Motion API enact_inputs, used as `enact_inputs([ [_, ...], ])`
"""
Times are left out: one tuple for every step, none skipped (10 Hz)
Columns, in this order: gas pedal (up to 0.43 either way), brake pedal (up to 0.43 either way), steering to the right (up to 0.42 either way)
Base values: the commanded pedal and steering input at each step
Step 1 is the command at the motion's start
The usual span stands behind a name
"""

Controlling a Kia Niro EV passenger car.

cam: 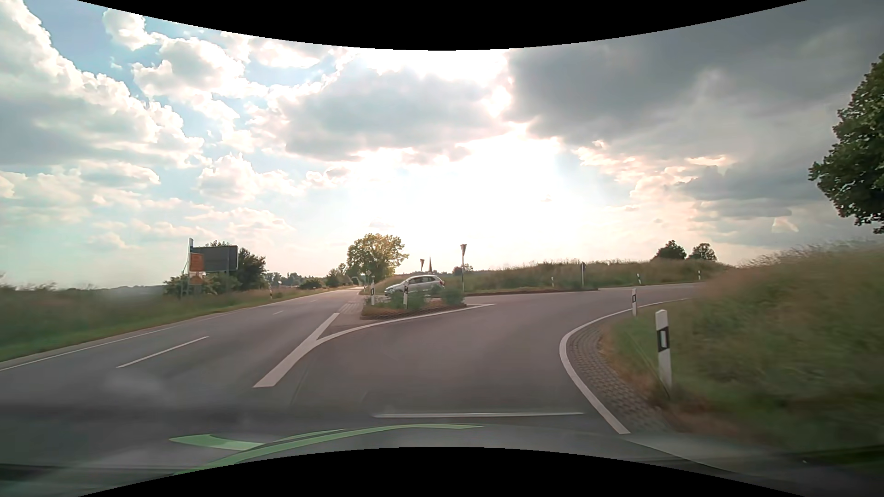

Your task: Follow the waypoints while adhering to traffic rules and regulations

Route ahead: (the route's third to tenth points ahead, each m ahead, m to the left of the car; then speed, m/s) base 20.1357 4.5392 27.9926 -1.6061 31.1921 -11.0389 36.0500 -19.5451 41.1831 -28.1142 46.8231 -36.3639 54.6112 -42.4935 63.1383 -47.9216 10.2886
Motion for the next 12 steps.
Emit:
enact_inputs([
  [0.0,0.177,0.1],
  [0.0,0.171,0.106],
  [0.0,0.165,0.112],
  [0.0,0.152,0.119],
  [0.0,0.128,0.128],
  [0.0,0.012,0.142],
  [0.0,0.0,0.153],
  [0.0,0.0,0.161],
  [0.0,0.0,0.167],
  [0.0,0.0,0.173],
  [0.0,0.0,0.177],
  [0.008,0.0,0.178],
])
